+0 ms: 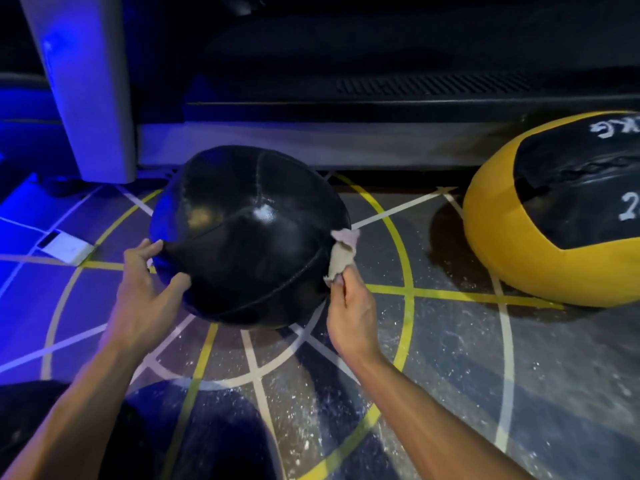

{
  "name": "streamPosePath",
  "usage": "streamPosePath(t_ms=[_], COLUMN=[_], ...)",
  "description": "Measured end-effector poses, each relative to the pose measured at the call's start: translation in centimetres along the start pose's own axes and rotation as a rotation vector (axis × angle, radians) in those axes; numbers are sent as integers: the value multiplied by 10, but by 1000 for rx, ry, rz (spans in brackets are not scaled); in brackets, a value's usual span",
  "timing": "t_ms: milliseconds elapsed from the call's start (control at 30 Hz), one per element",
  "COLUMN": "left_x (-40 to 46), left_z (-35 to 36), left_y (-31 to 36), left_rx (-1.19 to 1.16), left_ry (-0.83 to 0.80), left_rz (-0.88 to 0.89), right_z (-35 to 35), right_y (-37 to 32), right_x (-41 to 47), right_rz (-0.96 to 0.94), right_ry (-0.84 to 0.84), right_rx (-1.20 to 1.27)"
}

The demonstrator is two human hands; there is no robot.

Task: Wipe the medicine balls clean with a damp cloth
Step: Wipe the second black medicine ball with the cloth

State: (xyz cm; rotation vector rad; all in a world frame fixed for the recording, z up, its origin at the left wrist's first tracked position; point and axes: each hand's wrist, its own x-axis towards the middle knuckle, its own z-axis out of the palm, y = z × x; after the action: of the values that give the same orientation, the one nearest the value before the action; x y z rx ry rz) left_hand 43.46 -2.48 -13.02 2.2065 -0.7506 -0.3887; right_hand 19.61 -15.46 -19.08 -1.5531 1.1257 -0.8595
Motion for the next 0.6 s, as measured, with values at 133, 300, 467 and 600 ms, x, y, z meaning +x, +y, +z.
streamPosePath(t_ms=[133, 300, 467, 600], left_x=[-7, -1, 25, 38], left_z=[-10, -41, -39, -26], left_y=[-8, -25, 45, 49], left_rx=[48, 134, 179, 470], left_ry=[-49, 51, 146, -1], left_rz=[-31, -92, 304, 309], right_z=[-18, -24, -24, -26], right_y=[33, 55, 37, 37], right_x=[-6, -5, 11, 24], right_rz=[356, 671, 213, 66], right_ry=[-319, -295, -551, -630], right_rx=[-247, 200, -571, -840])
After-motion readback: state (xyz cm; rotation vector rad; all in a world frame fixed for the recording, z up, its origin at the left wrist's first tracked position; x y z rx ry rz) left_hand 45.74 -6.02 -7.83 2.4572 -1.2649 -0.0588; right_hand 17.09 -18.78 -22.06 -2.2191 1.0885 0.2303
